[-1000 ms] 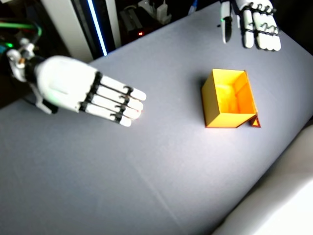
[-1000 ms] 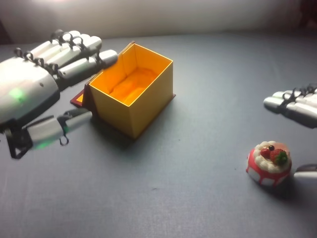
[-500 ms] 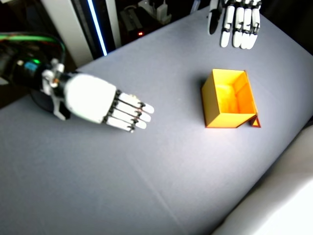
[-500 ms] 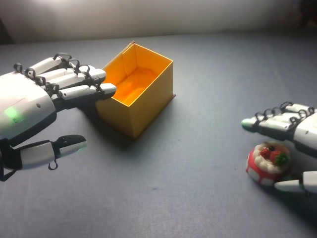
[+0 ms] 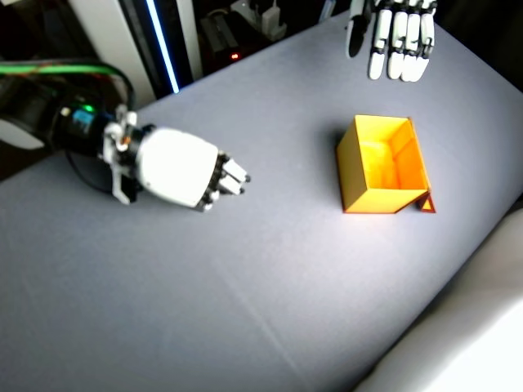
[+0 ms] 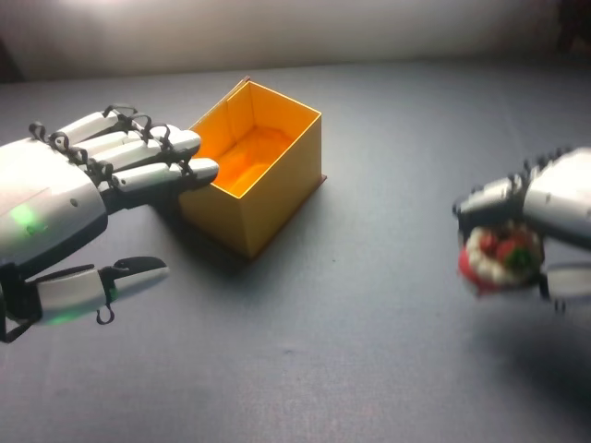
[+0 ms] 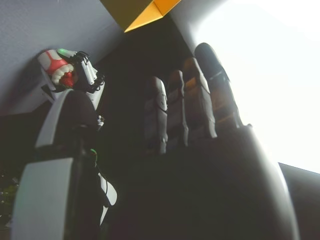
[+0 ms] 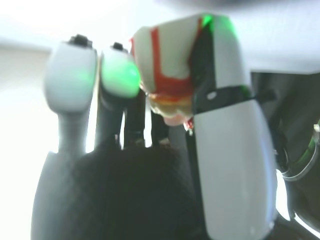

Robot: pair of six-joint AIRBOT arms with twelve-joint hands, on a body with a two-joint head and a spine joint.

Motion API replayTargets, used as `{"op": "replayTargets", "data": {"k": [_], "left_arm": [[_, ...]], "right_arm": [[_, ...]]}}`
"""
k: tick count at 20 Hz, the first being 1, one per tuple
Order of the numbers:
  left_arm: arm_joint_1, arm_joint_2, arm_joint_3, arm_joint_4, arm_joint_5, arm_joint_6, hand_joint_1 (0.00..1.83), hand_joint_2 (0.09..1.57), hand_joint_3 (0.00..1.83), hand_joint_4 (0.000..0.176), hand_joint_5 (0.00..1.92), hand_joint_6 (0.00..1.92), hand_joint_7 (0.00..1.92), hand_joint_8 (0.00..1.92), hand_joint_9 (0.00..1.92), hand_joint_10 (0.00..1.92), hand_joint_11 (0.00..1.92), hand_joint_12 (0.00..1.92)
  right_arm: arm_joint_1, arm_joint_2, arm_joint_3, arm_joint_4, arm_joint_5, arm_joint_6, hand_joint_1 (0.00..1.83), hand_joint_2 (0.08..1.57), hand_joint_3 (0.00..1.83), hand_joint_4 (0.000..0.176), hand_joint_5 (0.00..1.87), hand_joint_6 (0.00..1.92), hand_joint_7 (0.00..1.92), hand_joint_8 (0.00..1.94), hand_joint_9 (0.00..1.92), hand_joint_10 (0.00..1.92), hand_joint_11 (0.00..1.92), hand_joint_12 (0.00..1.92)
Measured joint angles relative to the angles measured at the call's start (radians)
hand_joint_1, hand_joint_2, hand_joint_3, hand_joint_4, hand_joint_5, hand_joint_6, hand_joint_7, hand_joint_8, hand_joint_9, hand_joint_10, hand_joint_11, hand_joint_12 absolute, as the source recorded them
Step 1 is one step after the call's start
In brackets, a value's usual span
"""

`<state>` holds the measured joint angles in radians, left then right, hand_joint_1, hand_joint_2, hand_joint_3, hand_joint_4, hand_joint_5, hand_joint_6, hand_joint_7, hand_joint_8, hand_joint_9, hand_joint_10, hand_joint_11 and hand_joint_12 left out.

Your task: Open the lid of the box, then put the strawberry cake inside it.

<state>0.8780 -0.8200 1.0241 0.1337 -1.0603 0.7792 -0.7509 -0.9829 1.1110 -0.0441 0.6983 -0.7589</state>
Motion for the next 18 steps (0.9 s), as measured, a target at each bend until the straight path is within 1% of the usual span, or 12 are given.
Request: {"op": "replayTargets", "data": {"k": [1,3,7,8,9,10,11,12,13,14,15,18], "left_arm": [[0.000,0.003,-0.003,0.014,0.001,-0.005,0.50,1.41,0.01,0.014,0.29,0.01,0.14,0.01,0.14,0.01,0.00,0.61],[0.004,0.003,-0.003,0.029,0.013,-0.023,0.46,1.43,0.00,0.016,0.31,0.01,0.16,0.00,0.14,0.01,0.00,0.49],[0.012,0.002,-0.003,0.081,0.055,-0.055,0.37,1.44,0.00,0.021,0.30,0.00,0.14,0.00,0.14,0.00,0.00,0.69],[0.011,-0.001,-0.003,0.084,0.056,-0.070,0.41,1.44,0.00,0.009,0.30,0.00,0.16,0.00,0.18,0.02,0.00,0.93],[0.006,-0.004,0.000,0.092,0.058,-0.080,0.41,1.44,0.00,0.009,0.30,0.00,0.16,0.00,0.18,0.02,0.00,0.93],[-0.005,-0.018,0.009,0.111,0.064,-0.097,0.47,1.43,0.00,0.000,0.30,0.00,0.17,0.00,0.19,0.02,0.00,1.02],[-0.019,-0.031,0.013,0.132,0.079,-0.104,0.45,1.43,0.00,0.016,0.27,0.00,0.15,0.00,0.17,0.00,0.00,0.97],[-0.023,-0.037,0.018,0.144,0.085,-0.111,0.45,1.43,0.00,0.016,0.27,0.00,0.15,0.00,0.17,0.00,0.00,0.97],[-0.031,-0.051,0.027,0.163,0.094,-0.129,0.39,1.44,0.00,0.029,0.26,0.00,0.14,0.00,0.15,0.00,0.00,0.88],[-0.039,-0.057,0.028,0.169,0.103,-0.134,0.39,1.44,0.00,0.029,0.26,0.00,0.14,0.00,0.15,0.00,0.00,0.88],[-0.045,-0.064,0.035,0.183,0.107,-0.142,0.33,1.45,0.00,0.038,0.24,0.00,0.14,0.00,0.15,0.00,0.00,0.81],[-0.060,-0.081,0.057,0.204,0.118,-0.173,0.34,1.46,0.00,0.039,0.25,0.01,0.13,0.01,0.16,0.01,0.00,0.95]], "right_arm": [[0.039,0.008,0.000,-0.029,0.007,0.000,1.20,1.26,0.00,0.000,0.71,1.15,0.76,1.63,0.80,1.78,0.84,1.92],[0.097,0.006,0.002,-0.064,0.018,0.002,1.18,1.29,0.00,0.000,0.68,1.17,0.67,1.78,0.87,1.92,1.01,1.92],[0.185,-0.034,0.060,-0.078,-0.004,0.003,1.18,1.30,0.00,0.000,0.65,1.20,0.69,1.77,0.93,1.92,1.03,1.92],[0.212,-0.054,0.083,-0.075,-0.020,0.003,1.09,1.26,0.00,0.000,0.71,1.38,0.87,1.93,1.13,1.92,1.20,1.92],[0.231,-0.066,0.097,-0.078,-0.032,0.003,1.09,1.26,0.00,0.000,0.71,1.38,0.87,1.93,1.13,1.92,1.20,1.92],[0.251,-0.082,0.111,-0.079,-0.047,0.003,1.16,1.26,0.00,0.000,0.70,1.27,0.78,1.65,0.78,1.70,0.76,1.92],[0.273,-0.105,0.129,-0.088,-0.062,0.003,1.19,1.25,0.00,0.000,0.68,1.36,0.80,1.36,0.72,1.36,0.59,1.75],[0.287,-0.121,0.140,-0.092,-0.069,0.003,1.19,1.25,0.00,0.000,0.68,1.36,0.80,1.36,0.72,1.36,0.59,1.75],[0.314,-0.145,0.158,-0.103,-0.082,0.003,1.20,1.25,0.00,0.000,0.69,1.23,0.81,1.49,0.80,1.47,0.76,1.85],[0.333,-0.161,0.171,-0.110,-0.091,0.003,1.20,1.25,0.00,0.000,0.69,1.23,0.81,1.49,0.80,1.47,0.76,1.85],[0.366,-0.184,0.188,-0.131,-0.107,0.002,1.11,1.23,0.00,0.000,0.76,1.30,0.92,1.92,1.14,1.90,1.28,1.92],[0.411,-0.254,0.239,-0.172,-0.126,0.003,1.13,1.20,0.00,0.000,0.82,1.22,1.10,1.94,1.34,1.92,1.46,1.92]]}}
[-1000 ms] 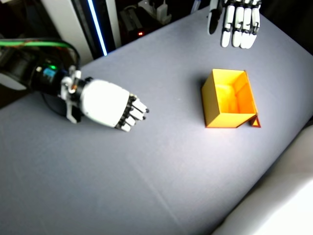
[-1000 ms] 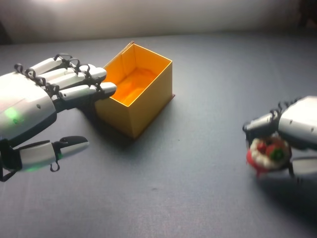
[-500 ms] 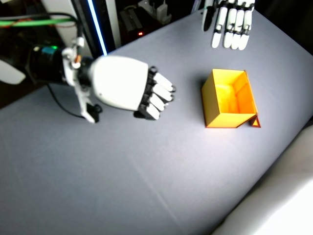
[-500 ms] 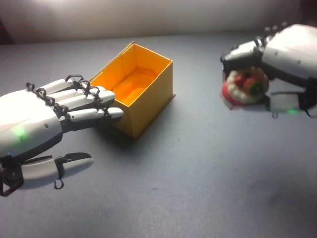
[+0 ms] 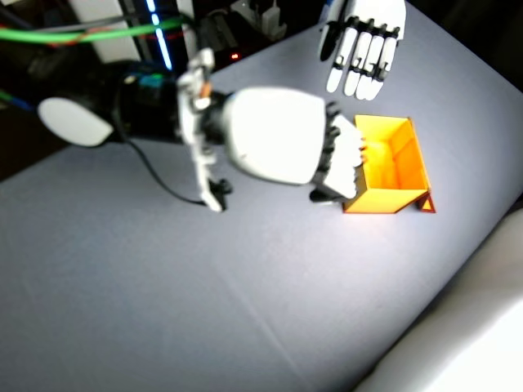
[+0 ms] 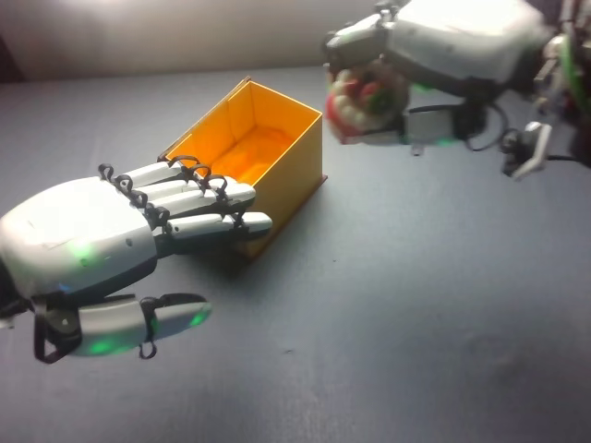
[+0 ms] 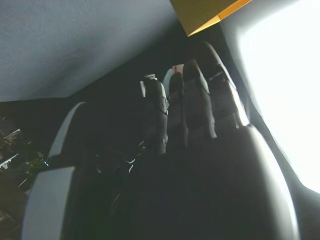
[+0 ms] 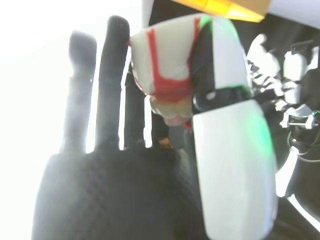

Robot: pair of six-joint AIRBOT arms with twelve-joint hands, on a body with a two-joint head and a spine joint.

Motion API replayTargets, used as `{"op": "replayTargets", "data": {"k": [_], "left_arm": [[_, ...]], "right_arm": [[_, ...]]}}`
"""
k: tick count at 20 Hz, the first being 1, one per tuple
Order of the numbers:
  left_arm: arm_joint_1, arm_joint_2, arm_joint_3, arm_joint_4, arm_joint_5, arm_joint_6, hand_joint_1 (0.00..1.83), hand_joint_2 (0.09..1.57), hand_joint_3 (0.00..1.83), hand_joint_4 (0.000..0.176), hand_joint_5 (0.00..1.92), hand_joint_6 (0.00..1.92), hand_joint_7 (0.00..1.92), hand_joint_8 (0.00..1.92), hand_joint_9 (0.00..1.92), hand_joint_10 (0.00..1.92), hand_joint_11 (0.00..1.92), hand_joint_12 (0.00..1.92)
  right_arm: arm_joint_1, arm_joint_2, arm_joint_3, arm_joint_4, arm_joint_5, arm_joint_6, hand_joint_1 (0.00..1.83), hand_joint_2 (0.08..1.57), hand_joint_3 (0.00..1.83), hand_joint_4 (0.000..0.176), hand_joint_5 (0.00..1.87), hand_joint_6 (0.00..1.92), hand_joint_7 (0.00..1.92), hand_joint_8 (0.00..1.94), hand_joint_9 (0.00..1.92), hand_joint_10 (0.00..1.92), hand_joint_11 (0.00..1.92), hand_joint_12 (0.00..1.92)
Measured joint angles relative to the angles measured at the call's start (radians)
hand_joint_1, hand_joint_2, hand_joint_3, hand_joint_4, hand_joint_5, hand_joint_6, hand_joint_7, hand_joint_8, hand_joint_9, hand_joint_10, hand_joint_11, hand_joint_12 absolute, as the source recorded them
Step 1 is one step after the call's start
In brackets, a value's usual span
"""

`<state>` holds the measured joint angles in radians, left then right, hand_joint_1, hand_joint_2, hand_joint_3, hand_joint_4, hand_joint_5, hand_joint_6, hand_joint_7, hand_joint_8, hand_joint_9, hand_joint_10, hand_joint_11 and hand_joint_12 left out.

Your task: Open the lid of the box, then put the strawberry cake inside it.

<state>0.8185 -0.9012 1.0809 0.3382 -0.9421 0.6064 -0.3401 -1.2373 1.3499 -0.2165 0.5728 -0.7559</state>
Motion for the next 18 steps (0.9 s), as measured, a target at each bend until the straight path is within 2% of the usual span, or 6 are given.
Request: {"op": "replayTargets", "data": {"k": [2,5,6,8,12,18], "left_arm": [[-0.024,-0.023,0.018,0.044,0.024,-0.030,0.36,1.45,0.00,0.017,0.26,0.01,0.14,0.01,0.17,0.02,0.00,1.10],[-0.041,-0.044,0.030,0.094,0.038,-0.061,0.42,1.42,0.00,0.000,0.30,0.01,0.20,0.01,0.21,0.04,0.00,1.17],[-0.042,-0.046,0.036,0.107,0.037,-0.069,0.42,1.43,0.00,0.000,0.30,0.01,0.21,0.01,0.21,0.05,0.00,1.17],[-0.057,-0.061,0.053,0.121,0.046,-0.089,0.44,1.42,0.00,0.000,0.32,0.02,0.23,0.01,0.23,0.05,0.00,1.12],[-0.079,-0.088,0.066,0.161,0.059,-0.113,0.46,1.42,0.00,0.000,0.34,0.01,0.26,0.01,0.24,0.04,0.00,1.00],[-0.104,-0.109,0.085,0.182,0.074,-0.140,0.45,1.43,0.00,0.000,0.28,0.00,0.28,0.01,0.27,0.04,0.00,1.06]], "right_arm": [[0.023,-0.047,0.027,-0.037,-0.036,0.000,1.23,1.22,0.00,0.000,0.78,1.06,0.84,1.53,1.09,1.76,1.13,1.90],[0.059,-0.123,0.087,-0.042,-0.062,0.000,1.22,1.24,0.00,0.000,0.69,1.18,0.84,1.49,0.89,1.53,0.87,1.82],[0.069,-0.147,0.108,-0.039,-0.067,0.000,1.14,1.22,0.00,0.000,0.77,1.24,0.97,1.85,1.11,1.84,1.18,1.90],[0.076,-0.175,0.132,-0.039,-0.082,0.001,1.13,1.21,0.00,0.000,0.81,1.22,1.18,1.92,1.39,1.91,1.50,1.92],[0.082,-0.239,0.191,-0.032,-0.126,0.018,1.20,1.25,0.00,0.000,0.69,1.21,0.80,1.54,0.84,1.65,0.85,1.87],[0.108,-0.325,0.264,-0.009,-0.196,0.018,1.34,1.24,0.00,0.000,0.62,1.29,0.73,1.35,0.78,1.52,0.51,1.53]]}}
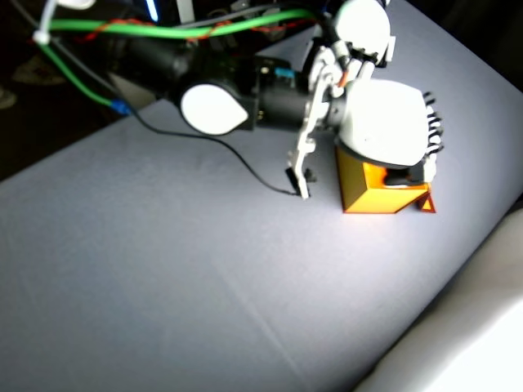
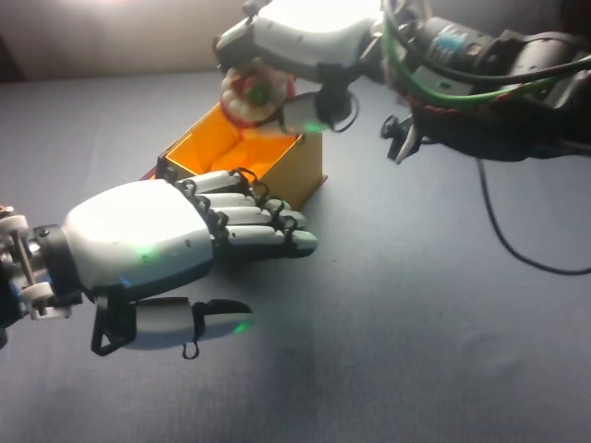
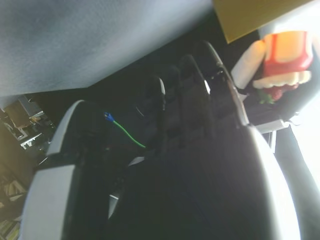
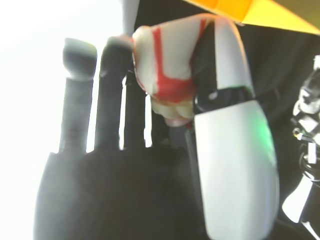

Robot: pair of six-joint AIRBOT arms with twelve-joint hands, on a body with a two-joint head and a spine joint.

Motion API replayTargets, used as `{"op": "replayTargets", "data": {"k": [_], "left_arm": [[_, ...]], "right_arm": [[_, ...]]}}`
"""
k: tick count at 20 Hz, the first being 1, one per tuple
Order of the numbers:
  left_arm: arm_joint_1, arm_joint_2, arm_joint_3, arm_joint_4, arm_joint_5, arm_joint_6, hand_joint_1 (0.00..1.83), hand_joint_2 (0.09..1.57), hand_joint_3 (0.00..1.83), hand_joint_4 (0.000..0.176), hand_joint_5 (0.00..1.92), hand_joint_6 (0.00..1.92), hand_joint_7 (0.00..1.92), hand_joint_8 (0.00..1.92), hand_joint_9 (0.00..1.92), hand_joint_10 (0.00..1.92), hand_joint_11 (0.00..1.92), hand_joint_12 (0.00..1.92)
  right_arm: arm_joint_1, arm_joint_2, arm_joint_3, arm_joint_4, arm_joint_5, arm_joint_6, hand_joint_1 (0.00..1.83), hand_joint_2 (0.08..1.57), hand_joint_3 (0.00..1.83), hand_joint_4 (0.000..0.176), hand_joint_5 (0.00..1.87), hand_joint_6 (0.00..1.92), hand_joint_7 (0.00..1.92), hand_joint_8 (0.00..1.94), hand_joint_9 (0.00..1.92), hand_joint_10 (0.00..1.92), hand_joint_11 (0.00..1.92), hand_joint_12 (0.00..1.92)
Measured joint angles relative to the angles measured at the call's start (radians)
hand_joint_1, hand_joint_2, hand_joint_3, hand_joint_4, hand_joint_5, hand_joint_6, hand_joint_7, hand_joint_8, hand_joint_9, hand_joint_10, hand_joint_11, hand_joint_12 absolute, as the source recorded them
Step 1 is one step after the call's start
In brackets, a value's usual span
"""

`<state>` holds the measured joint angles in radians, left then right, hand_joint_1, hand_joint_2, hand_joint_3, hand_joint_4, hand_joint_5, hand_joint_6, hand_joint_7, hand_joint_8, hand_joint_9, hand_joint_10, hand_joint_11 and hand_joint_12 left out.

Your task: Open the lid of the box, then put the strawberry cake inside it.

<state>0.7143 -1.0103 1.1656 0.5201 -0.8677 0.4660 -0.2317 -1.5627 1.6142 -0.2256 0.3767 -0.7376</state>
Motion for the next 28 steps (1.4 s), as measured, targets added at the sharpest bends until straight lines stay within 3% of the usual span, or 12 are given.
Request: {"op": "replayTargets", "data": {"k": [5,8,10,12,13,16,19,21,23,24,26,28], "left_arm": [[0.000,-0.008,0.004,0.020,0.011,-0.016,0.50,1.42,0.00,0.000,0.28,0.01,0.25,0.00,0.23,0.02,0.00,1.05],[0.000,-0.008,0.004,0.020,0.014,-0.019,0.49,1.45,0.00,0.000,0.18,0.01,0.07,0.00,0.05,0.01,0.00,0.66],[0.000,-0.009,0.004,0.020,0.013,-0.019,0.47,1.44,0.00,0.000,0.21,0.02,0.12,0.01,0.09,0.03,0.00,0.69],[0.000,-0.009,0.005,0.020,0.011,-0.019,0.50,1.44,0.00,0.000,0.20,0.01,0.11,0.00,0.07,0.02,0.00,0.67],[0.000,-0.010,0.006,0.021,0.012,-0.019,0.48,1.45,0.00,0.000,0.19,0.00,0.12,0.00,0.08,0.02,0.00,0.62],[0.000,-0.010,0.006,0.021,0.010,-0.019,0.51,1.43,0.00,0.000,0.19,0.01,0.13,0.00,0.10,0.02,0.00,0.64],[0.000,-0.010,0.006,0.020,0.008,-0.020,0.53,1.43,0.00,0.000,0.20,0.01,0.17,0.02,0.15,0.03,0.00,0.75],[0.000,-0.011,0.006,0.017,0.007,-0.020,0.51,1.43,0.00,0.000,0.27,0.03,0.29,0.04,0.27,0.08,0.00,1.08],[0.000,-0.010,0.003,0.011,0.007,-0.020,0.51,1.43,0.00,0.000,0.32,0.04,0.35,0.04,0.31,0.11,0.00,1.10],[0.000,-0.008,-0.002,0.011,0.009,-0.020,0.52,1.42,0.00,0.000,0.34,0.04,0.32,0.02,0.30,0.11,0.00,1.11],[0.005,0.003,-0.018,0.001,0.002,-0.018,0.52,1.39,0.00,0.000,0.33,0.02,0.28,0.00,0.26,0.09,0.00,1.03],[0.024,0.023,-0.034,-0.031,-0.019,0.007,0.48,1.40,0.00,0.000,0.33,0.01,0.28,0.00,0.25,0.08,0.00,1.04]], "right_arm": [[0.000,-0.035,0.038,-0.003,-0.072,0.001,1.33,1.23,0.00,0.000,0.69,1.18,0.73,1.41,0.80,1.53,0.64,1.65],[0.000,-0.035,0.051,0.005,-0.086,0.002,1.13,1.29,0.00,0.000,0.60,1.46,0.74,1.46,0.62,0.95,0.42,1.54],[0.000,-0.040,0.055,0.005,-0.094,0.002,1.07,1.18,0.00,0.000,0.38,0.38,0.46,0.25,0.44,0.40,0.16,1.26],[0.000,-0.042,0.055,0.005,-0.099,0.002,1.06,1.13,0.00,0.000,0.36,0.16,0.40,0.06,0.40,0.17,0.06,1.24],[0.000,-0.042,0.055,0.004,-0.098,0.002,0.99,1.12,0.00,0.011,0.19,0.04,0.18,0.01,0.19,0.04,0.01,0.93],[0.000,-0.042,0.055,0.005,-0.101,0.001,0.93,1.12,0.00,0.057,0.03,0.00,0.05,0.00,0.07,0.00,0.00,0.73],[0.000,-0.041,0.042,0.005,-0.107,0.001,0.93,1.11,0.00,0.059,0.05,0.01,0.05,0.00,0.06,0.00,0.00,0.72],[0.000,-0.039,0.021,0.004,-0.106,0.001,0.88,1.14,0.00,0.043,0.00,0.00,0.00,0.00,0.00,0.00,0.00,0.18],[0.000,0.001,-0.045,-0.005,-0.085,0.002,0.81,1.20,0.02,0.024,0.00,0.00,0.00,0.00,0.00,0.00,0.00,0.10],[0.000,0.025,-0.070,-0.010,-0.064,0.002,0.78,1.21,0.01,0.000,0.03,0.00,0.04,0.01,0.04,0.01,0.00,0.43],[0.000,0.087,-0.118,-0.017,-0.017,0.002,0.79,1.24,0.00,0.010,0.04,0.00,0.03,0.00,0.06,0.02,0.00,0.58],[-0.001,0.166,-0.177,-0.029,0.026,0.002,0.56,1.23,0.00,0.002,0.04,0.00,0.03,0.00,0.03,0.00,0.00,0.08]]}}
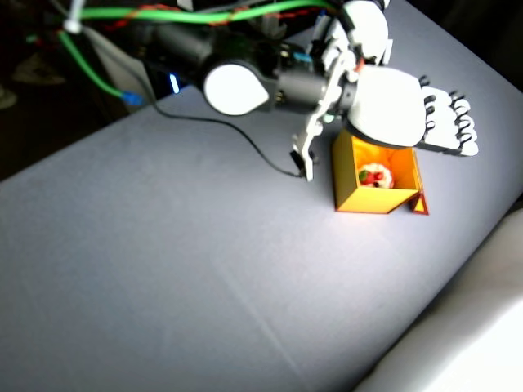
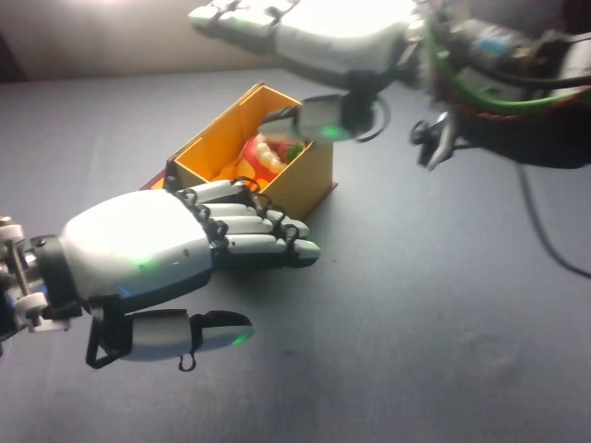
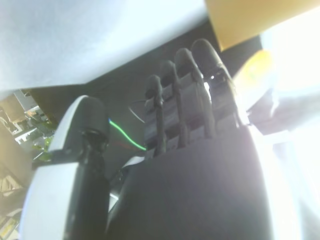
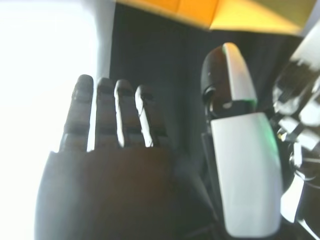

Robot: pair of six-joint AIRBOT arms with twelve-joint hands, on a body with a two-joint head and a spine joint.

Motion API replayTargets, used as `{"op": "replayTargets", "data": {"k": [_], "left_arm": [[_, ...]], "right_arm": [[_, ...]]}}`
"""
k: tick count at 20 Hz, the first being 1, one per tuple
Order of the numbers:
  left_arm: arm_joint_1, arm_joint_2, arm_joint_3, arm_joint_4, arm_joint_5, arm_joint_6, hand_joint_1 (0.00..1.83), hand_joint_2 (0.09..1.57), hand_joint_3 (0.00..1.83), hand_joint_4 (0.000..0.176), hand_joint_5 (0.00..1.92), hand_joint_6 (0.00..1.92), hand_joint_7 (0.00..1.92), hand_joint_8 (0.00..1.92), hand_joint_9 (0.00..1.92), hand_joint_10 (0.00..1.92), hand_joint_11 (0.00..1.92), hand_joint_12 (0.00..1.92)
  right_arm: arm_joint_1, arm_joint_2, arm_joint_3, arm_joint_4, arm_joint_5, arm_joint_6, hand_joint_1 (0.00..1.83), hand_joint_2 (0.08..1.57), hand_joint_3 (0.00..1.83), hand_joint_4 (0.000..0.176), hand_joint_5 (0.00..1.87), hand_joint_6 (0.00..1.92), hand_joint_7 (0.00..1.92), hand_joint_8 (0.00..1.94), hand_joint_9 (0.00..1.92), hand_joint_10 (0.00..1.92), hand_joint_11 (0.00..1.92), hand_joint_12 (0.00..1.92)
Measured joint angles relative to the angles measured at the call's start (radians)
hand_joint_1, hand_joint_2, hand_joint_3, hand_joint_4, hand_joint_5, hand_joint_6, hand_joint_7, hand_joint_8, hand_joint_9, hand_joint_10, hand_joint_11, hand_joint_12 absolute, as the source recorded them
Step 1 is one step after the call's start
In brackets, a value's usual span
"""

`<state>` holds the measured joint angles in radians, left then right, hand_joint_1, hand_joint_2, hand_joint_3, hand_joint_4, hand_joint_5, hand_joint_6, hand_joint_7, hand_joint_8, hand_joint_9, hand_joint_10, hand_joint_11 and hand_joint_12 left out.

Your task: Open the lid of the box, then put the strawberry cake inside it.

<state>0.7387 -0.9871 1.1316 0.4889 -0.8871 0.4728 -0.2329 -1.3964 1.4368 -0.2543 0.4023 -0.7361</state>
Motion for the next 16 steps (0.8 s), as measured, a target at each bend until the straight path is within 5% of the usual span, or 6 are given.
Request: {"op": "replayTargets", "data": {"k": [5,6,8,9,14,16], "left_arm": [[0.041,0.061,-0.050,-0.106,-0.059,0.088,0.44,1.41,0.00,0.037,0.21,0.01,0.16,0.00,0.17,0.06,0.00,0.99],[0.055,0.072,-0.053,-0.125,-0.077,0.102,0.43,1.40,0.00,0.039,0.20,0.01,0.16,0.00,0.16,0.07,0.00,1.05],[0.080,0.093,-0.063,-0.177,-0.100,0.132,0.41,1.39,0.00,0.027,0.17,0.00,0.15,0.00,0.12,0.06,0.00,0.91],[0.095,0.108,-0.075,-0.213,-0.112,0.159,0.49,1.36,0.00,0.000,0.18,0.01,0.14,0.00,0.13,0.06,0.00,0.89],[0.145,0.139,-0.103,-0.318,-0.193,0.240,0.27,1.36,0.00,0.000,0.00,0.00,0.00,0.00,0.00,0.00,0.00,0.05],[0.171,0.146,-0.111,-0.375,-0.253,0.270,0.38,1.34,0.00,0.000,0.00,0.00,0.00,0.00,0.00,0.00,0.00,0.00]], "right_arm": [[-0.049,0.230,-0.188,-0.047,0.127,0.000,0.38,1.28,0.01,0.050,0.00,0.00,0.00,0.00,0.00,0.00,0.00,0.00],[-0.063,0.261,-0.214,-0.054,0.149,0.000,0.37,1.32,0.02,0.011,0.00,0.00,0.00,0.00,0.00,0.00,0.00,0.00],[-0.102,0.323,-0.260,-0.058,0.191,0.000,0.30,1.35,0.03,0.004,0.00,0.00,0.00,0.00,0.00,0.00,0.00,0.00],[-0.137,0.362,-0.287,-0.052,0.221,0.000,0.26,1.36,0.03,0.014,0.00,0.00,0.00,0.00,0.00,0.00,0.00,0.00],[-0.288,0.483,-0.374,0.019,0.377,0.000,0.23,1.30,0.00,0.106,0.00,0.00,0.00,0.00,0.00,0.00,0.00,0.00],[-0.363,0.529,-0.409,0.075,0.456,-0.003,0.19,1.31,0.00,0.105,0.00,0.00,0.00,0.00,0.00,0.00,0.00,0.00]]}}
